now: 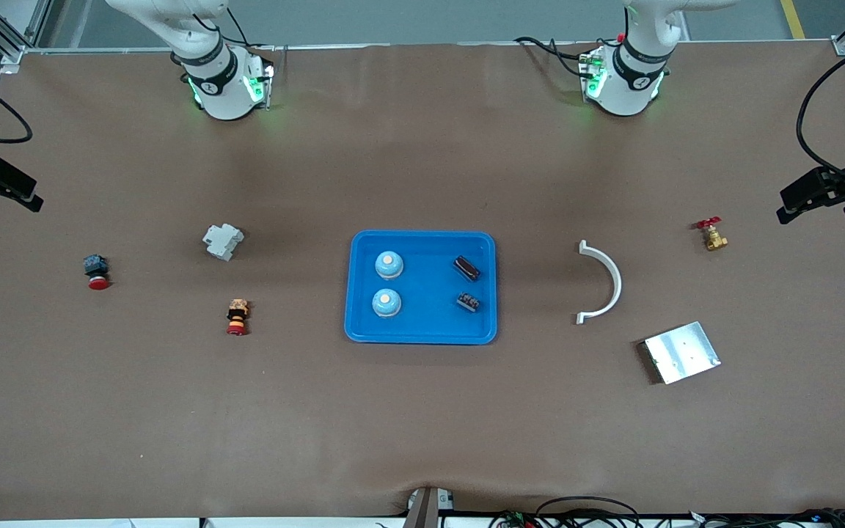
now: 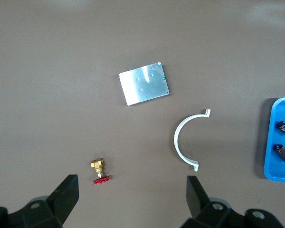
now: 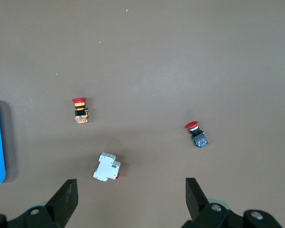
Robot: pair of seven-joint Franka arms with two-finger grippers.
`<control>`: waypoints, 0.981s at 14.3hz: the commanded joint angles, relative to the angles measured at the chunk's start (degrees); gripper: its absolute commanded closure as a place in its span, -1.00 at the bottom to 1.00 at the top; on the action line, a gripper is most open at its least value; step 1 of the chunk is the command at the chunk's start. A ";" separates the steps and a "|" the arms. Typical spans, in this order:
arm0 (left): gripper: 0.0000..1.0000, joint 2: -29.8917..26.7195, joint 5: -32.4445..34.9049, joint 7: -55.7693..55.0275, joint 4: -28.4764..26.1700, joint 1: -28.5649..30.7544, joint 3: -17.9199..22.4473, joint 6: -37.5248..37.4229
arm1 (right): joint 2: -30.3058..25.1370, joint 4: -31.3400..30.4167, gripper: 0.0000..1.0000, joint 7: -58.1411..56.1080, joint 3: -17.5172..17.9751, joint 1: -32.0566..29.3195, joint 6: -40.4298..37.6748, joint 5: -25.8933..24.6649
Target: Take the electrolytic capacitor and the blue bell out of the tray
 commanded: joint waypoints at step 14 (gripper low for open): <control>-1.00 1.51 -1.28 -0.50 1.20 1.12 0.26 -5.77 | -2.05 -2.70 -1.00 -0.23 0.26 -0.29 1.61 -0.43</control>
